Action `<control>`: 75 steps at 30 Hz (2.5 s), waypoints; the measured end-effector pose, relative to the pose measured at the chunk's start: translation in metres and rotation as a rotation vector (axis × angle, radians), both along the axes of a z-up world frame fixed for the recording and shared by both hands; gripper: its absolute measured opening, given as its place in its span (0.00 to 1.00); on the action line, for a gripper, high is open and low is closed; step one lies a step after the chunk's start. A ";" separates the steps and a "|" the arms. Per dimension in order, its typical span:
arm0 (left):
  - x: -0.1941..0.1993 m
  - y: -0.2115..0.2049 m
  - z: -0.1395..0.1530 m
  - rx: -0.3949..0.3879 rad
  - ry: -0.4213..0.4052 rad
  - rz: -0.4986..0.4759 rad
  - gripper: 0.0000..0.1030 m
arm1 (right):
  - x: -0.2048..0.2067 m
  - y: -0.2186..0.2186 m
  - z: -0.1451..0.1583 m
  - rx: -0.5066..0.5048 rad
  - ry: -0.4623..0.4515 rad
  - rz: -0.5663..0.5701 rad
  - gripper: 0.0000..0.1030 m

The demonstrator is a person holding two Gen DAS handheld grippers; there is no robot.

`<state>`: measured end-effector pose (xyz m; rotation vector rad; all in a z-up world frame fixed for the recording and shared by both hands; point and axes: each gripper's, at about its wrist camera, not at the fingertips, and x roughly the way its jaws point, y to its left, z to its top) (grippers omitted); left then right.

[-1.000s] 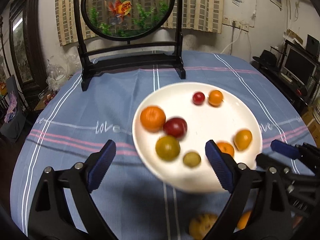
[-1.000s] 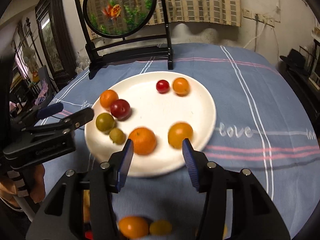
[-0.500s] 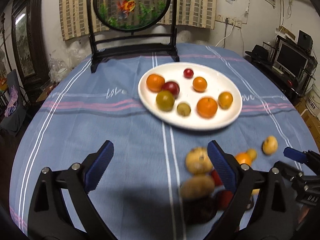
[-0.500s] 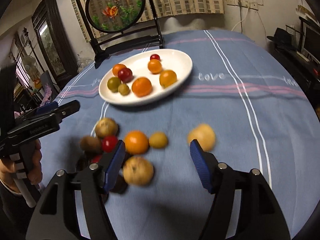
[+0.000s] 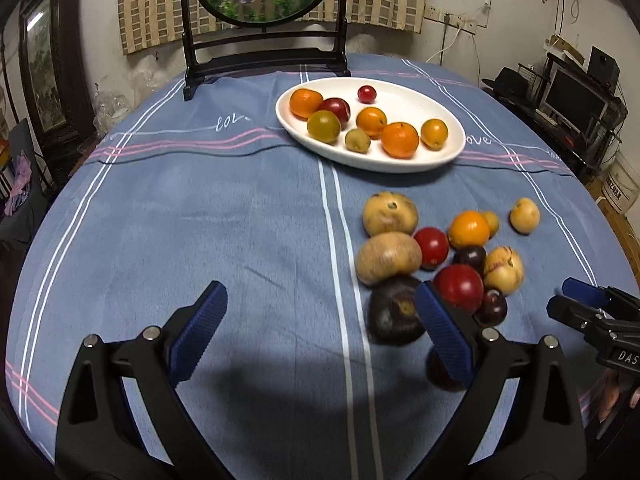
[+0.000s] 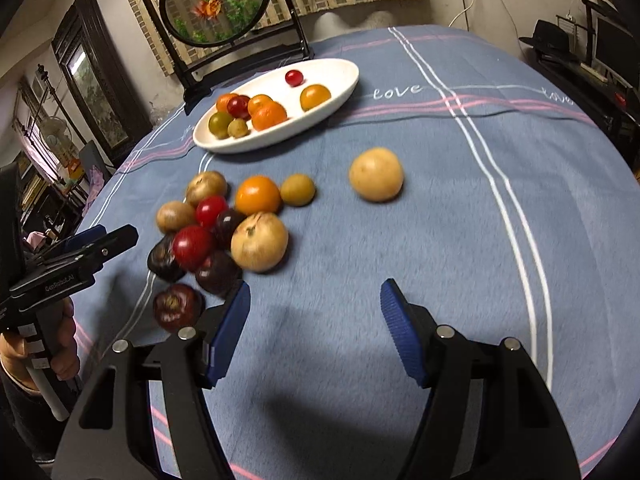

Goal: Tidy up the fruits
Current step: 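Withdraw both tools from the plate back toward the fruit cluster, then grasp a dark purple fruit with the left tool while the right tool grasps a dark red fruit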

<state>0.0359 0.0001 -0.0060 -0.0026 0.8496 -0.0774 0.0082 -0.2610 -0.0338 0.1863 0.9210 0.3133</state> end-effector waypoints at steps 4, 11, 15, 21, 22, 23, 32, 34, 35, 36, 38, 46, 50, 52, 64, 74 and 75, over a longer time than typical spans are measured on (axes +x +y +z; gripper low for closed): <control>-0.005 0.004 -0.005 0.007 0.009 0.009 0.94 | -0.006 0.011 -0.001 -0.015 0.007 0.049 0.66; -0.005 0.017 -0.012 0.005 0.033 0.040 0.94 | -0.010 0.043 -0.004 -0.041 0.018 0.146 0.66; -0.004 0.025 -0.014 -0.010 0.032 0.056 0.94 | -0.012 0.062 -0.004 -0.062 0.026 0.194 0.66; -0.004 0.038 -0.019 -0.032 0.040 0.072 0.94 | -0.010 0.096 -0.006 -0.092 0.035 0.267 0.66; -0.003 0.040 -0.019 -0.036 0.043 0.074 0.94 | -0.009 0.100 -0.007 -0.101 0.038 0.273 0.66; -0.003 0.042 -0.020 -0.042 0.047 0.075 0.94 | -0.008 0.106 -0.008 -0.124 0.032 0.275 0.66; 0.000 0.040 -0.025 -0.054 0.062 0.059 0.94 | 0.001 0.122 -0.011 -0.208 -0.007 0.270 0.59; 0.001 0.036 -0.026 -0.052 0.067 0.051 0.94 | 0.001 0.120 -0.011 -0.207 -0.014 0.273 0.54; 0.001 0.035 -0.026 -0.050 0.067 0.049 0.94 | 0.002 0.119 -0.011 -0.207 -0.016 0.274 0.51; 0.001 0.033 -0.026 -0.048 0.067 0.047 0.94 | 0.002 0.118 -0.011 -0.204 -0.018 0.276 0.48; 0.000 0.030 -0.026 -0.044 0.068 0.039 0.94 | 0.000 0.115 -0.011 -0.189 -0.016 0.278 0.43; -0.003 0.015 -0.021 -0.028 0.071 -0.009 0.94 | -0.007 0.085 -0.005 -0.135 -0.009 0.249 0.43; -0.005 0.005 -0.019 -0.031 0.070 -0.039 0.94 | -0.012 0.065 -0.002 -0.114 -0.013 0.216 0.43; -0.006 -0.002 -0.019 -0.024 0.068 -0.062 0.94 | -0.014 0.054 -0.001 -0.102 -0.012 0.193 0.43; 0.023 -0.036 -0.041 0.063 0.152 -0.114 0.92 | -0.023 0.027 0.000 -0.080 -0.035 0.132 0.43; 0.011 -0.046 -0.034 0.069 0.110 -0.176 0.44 | -0.021 0.022 0.000 -0.080 -0.034 0.111 0.43; 0.008 -0.046 -0.033 0.069 0.112 -0.180 0.44 | -0.022 0.021 0.001 -0.079 -0.035 0.108 0.43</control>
